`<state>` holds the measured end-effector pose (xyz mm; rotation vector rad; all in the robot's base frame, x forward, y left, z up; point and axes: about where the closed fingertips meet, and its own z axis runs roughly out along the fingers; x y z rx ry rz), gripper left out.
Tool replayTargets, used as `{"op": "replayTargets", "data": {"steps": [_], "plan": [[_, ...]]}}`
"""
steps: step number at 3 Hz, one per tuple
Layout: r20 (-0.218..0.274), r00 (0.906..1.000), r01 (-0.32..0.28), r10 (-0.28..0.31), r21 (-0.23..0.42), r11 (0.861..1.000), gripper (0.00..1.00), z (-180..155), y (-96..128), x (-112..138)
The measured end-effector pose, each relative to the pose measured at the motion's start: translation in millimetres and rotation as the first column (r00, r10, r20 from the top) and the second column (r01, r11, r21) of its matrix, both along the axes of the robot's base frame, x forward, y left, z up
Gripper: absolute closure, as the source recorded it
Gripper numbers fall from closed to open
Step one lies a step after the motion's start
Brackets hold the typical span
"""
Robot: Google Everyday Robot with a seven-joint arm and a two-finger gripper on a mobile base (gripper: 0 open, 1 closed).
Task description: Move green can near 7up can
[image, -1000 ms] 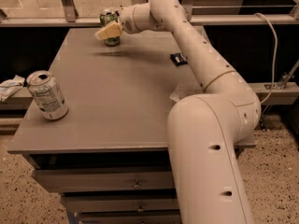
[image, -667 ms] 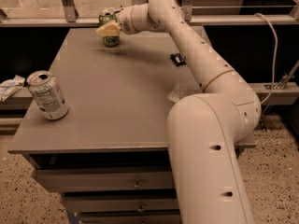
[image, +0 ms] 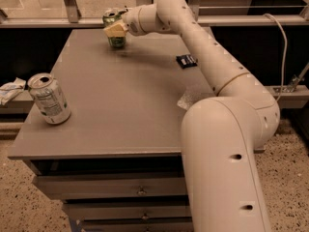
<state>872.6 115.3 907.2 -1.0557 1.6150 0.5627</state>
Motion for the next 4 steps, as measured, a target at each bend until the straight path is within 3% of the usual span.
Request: {"op": "replayTargets", "data": {"steps": [1,3,4], "plan": [[0.008,0.9995,-0.031,0.031,0.009,0.999,1.00,19.2,-31.9,-40.4],[0.002,0.9919,-0.127,0.127,0.051,0.991,1.00,55.1,-74.7,-125.3],[-0.059,0.9664,-0.240,0.250,0.138,0.961,1.00,64.7,-54.2,-184.1]]}}
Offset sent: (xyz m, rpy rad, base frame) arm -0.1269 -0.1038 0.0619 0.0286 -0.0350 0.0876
